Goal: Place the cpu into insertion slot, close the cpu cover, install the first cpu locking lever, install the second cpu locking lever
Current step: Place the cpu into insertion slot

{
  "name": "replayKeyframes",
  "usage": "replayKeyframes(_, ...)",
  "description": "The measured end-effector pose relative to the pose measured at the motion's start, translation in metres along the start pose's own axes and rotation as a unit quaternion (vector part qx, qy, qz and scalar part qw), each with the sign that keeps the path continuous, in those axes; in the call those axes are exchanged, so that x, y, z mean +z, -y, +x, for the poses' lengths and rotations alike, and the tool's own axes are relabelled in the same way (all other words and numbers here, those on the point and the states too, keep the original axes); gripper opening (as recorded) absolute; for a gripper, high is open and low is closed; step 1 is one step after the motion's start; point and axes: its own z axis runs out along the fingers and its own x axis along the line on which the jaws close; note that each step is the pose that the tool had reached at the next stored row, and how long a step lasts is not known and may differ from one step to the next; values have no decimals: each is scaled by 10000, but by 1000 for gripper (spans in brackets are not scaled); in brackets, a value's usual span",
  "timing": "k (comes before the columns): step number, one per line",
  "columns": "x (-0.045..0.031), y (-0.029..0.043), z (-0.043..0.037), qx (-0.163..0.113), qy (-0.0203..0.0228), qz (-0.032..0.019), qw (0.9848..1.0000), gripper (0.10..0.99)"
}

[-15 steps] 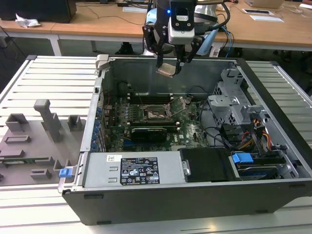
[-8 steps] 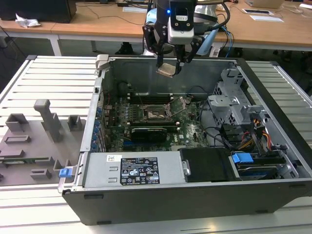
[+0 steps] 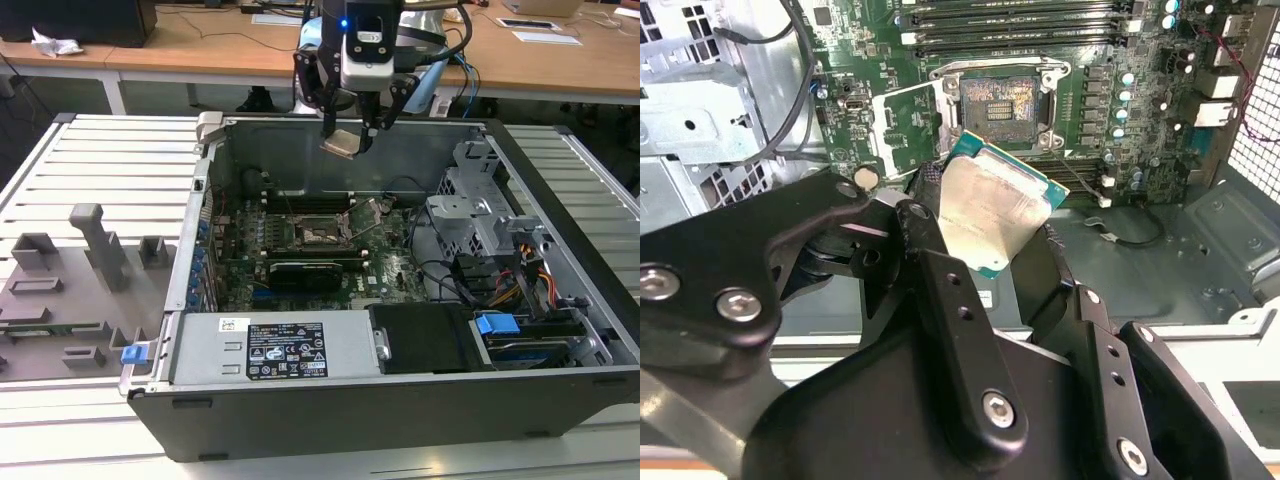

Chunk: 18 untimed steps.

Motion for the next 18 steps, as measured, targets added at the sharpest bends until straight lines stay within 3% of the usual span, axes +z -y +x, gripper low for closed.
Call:
replayKeyframes(10,1,-12,-1,254,26,0,9997,525)
replayKeyframes(18,1,-12,-1,545,52,-5,9985,525)
